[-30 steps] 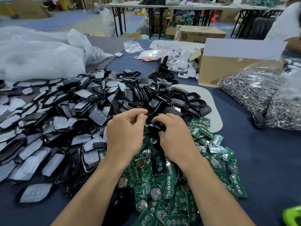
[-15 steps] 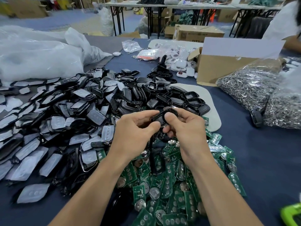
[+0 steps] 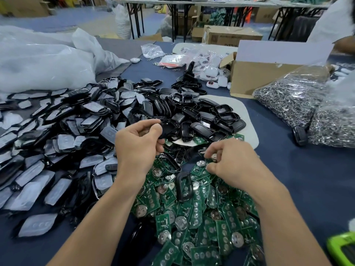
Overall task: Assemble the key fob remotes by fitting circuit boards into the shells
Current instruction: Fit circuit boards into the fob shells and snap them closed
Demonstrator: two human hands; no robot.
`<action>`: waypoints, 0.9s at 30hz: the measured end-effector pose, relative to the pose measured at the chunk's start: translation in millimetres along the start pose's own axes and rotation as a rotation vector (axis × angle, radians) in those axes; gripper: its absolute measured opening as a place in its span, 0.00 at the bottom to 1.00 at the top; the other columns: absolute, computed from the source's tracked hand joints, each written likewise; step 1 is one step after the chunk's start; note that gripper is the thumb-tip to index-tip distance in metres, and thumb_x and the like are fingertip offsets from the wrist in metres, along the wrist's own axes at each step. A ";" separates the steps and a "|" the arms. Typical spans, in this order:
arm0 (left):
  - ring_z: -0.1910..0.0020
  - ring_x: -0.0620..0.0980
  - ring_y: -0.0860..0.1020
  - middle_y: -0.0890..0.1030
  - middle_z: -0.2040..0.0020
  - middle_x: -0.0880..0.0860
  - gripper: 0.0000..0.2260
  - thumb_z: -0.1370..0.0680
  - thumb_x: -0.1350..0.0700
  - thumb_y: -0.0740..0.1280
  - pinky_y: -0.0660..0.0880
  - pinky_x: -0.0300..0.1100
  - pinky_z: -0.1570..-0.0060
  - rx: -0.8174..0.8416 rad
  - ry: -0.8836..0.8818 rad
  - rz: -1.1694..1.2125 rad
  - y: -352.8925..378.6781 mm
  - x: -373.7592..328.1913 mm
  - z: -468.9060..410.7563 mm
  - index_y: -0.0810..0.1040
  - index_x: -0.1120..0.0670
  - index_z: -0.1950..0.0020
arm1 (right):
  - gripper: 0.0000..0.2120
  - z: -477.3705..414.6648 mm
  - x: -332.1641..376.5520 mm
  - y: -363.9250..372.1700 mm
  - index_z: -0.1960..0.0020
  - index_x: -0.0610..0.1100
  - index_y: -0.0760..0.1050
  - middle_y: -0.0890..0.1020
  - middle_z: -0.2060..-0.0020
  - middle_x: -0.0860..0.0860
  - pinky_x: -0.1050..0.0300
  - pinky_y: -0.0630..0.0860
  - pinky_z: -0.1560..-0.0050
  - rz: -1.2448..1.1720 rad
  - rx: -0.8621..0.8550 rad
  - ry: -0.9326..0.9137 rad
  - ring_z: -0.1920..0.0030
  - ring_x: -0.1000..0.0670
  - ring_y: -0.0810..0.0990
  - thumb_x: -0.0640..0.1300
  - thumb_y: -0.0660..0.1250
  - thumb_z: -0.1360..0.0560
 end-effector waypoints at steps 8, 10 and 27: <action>0.73 0.47 0.81 0.87 0.65 0.50 0.08 0.21 0.53 0.75 0.76 0.34 0.71 0.109 -0.018 -0.040 12.2 2.4 5.1 0.88 0.41 0.57 | 0.10 2.4 16.3 5.2 0.53 0.60 0.82 0.82 0.66 0.53 0.62 0.71 0.61 -0.047 0.049 -0.086 0.68 0.56 0.76 0.43 0.73 0.23; 0.73 0.48 0.81 0.88 0.61 0.47 0.07 0.19 0.53 0.73 0.75 0.35 0.73 0.137 -0.038 -0.053 14.3 4.0 5.6 0.88 0.44 0.56 | 0.09 3.2 17.5 7.2 0.51 0.59 0.82 0.83 0.65 0.53 0.58 0.73 0.50 -0.003 0.049 -0.080 0.66 0.56 0.75 0.44 0.69 0.21; 0.62 0.49 0.87 0.89 0.56 0.52 0.19 0.24 0.68 0.70 0.81 0.36 0.61 0.270 -0.069 -0.055 27.6 9.2 7.3 0.89 0.45 0.46 | 0.17 1.0 22.6 1.8 0.58 0.51 0.74 0.81 0.69 0.55 0.66 0.69 0.70 -0.458 -0.092 -0.141 0.73 0.59 0.72 0.34 0.79 0.32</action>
Point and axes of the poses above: each hand's wrist, its own z-axis away from the middle knuckle, its own y-axis out of the palm, x = y × z, the point moved 9 cm from there along -z, towards the middle knuckle
